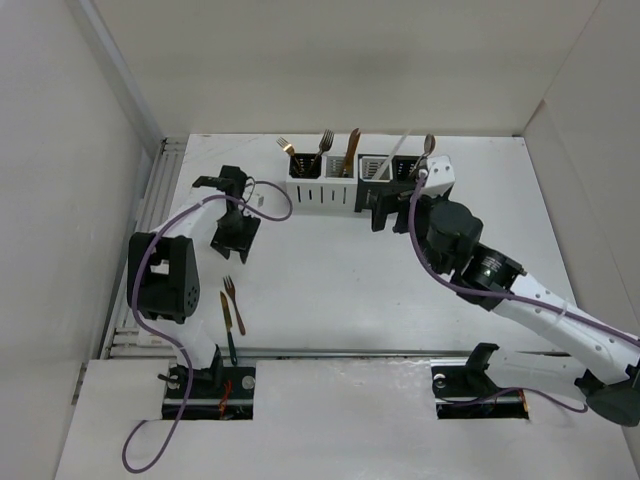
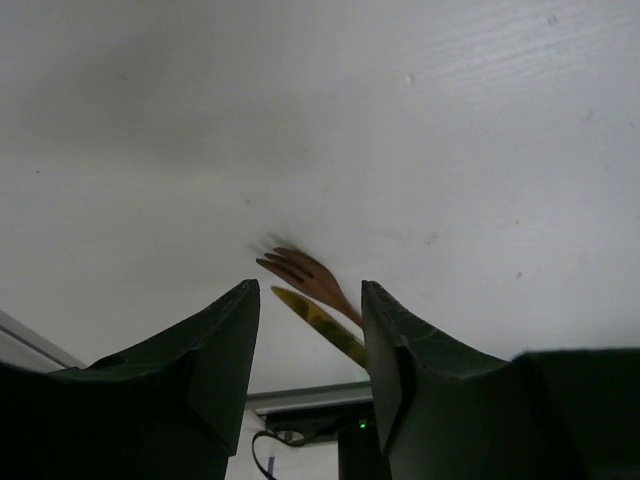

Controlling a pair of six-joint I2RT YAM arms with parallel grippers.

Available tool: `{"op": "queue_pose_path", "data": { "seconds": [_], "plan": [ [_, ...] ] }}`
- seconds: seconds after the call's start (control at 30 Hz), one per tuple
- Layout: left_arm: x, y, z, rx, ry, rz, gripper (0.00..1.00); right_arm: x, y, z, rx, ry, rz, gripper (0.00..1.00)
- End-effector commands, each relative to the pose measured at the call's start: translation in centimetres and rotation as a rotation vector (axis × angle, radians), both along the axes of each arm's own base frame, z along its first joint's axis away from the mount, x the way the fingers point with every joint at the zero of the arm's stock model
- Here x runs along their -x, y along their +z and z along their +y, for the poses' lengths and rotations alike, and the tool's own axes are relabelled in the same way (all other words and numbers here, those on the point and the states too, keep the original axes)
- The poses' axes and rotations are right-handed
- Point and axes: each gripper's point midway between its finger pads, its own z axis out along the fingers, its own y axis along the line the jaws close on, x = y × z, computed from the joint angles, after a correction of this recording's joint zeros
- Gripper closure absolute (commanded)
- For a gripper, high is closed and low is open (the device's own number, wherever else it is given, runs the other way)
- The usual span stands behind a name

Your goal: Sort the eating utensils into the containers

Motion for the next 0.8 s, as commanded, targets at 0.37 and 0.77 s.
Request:
{"op": "queue_pose_path", "data": {
  "seconds": [0.37, 0.77],
  "plan": [
    [8.1, -1.8, 2.5, -0.098, -0.046, 0.259, 0.47, 2.4, 0.8, -0.6, -0.112, -0.003, 0.062, 0.0],
    [5.4, -3.8, 1.5, -0.07, -0.093, 0.268, 0.46, 1.7, 0.8, -0.6, -0.094, -0.046, 0.067, 0.0]
  ]
}}
